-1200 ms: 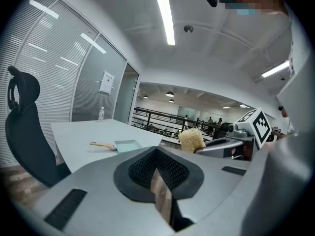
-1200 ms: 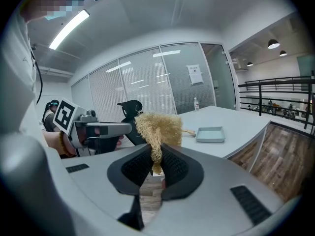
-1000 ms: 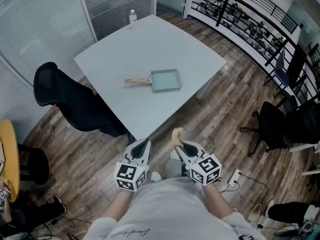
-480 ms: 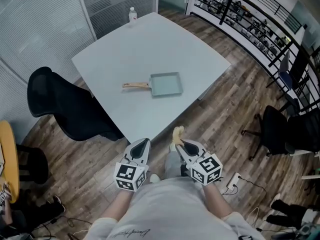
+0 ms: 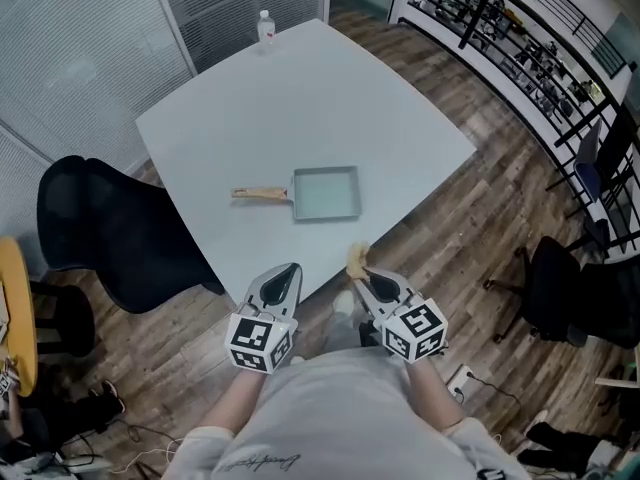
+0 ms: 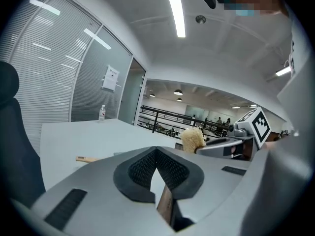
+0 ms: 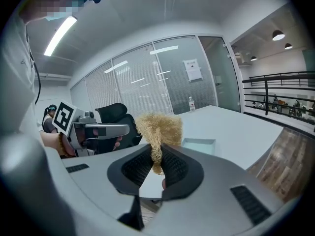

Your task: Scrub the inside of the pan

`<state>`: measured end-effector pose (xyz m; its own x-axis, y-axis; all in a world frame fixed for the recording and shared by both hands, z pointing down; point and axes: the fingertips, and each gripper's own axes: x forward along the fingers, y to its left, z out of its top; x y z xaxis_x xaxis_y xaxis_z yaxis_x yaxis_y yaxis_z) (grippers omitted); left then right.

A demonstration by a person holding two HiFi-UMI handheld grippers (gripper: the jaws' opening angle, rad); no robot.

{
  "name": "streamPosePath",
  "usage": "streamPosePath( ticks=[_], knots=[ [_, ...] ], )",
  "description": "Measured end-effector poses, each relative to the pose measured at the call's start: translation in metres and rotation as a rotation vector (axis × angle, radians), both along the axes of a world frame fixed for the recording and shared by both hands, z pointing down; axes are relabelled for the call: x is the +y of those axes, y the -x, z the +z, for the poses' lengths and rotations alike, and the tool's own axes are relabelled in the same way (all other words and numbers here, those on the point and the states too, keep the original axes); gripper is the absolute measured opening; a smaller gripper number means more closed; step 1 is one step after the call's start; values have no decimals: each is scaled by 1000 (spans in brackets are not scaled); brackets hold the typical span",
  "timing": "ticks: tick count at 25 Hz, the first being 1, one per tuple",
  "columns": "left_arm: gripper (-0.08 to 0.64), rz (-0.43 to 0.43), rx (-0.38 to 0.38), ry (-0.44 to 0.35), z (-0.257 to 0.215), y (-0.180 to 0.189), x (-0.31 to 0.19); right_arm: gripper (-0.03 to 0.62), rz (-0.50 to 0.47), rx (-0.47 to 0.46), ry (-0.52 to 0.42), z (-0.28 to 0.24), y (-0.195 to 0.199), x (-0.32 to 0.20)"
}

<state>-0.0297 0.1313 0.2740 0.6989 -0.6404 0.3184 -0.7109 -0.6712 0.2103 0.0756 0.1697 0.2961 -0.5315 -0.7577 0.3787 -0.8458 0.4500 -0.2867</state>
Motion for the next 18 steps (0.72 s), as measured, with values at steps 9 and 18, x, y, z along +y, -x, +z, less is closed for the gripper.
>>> streamPosePath(
  ticks=[9, 18],
  knots=[
    [11, -58, -20, 3, 1, -47, -53, 57, -60, -18, 8, 3, -50, -60],
    [11, -120, -38, 8, 5, -58, -78, 57, -136, -19, 21, 10, -68, -97]
  ],
)
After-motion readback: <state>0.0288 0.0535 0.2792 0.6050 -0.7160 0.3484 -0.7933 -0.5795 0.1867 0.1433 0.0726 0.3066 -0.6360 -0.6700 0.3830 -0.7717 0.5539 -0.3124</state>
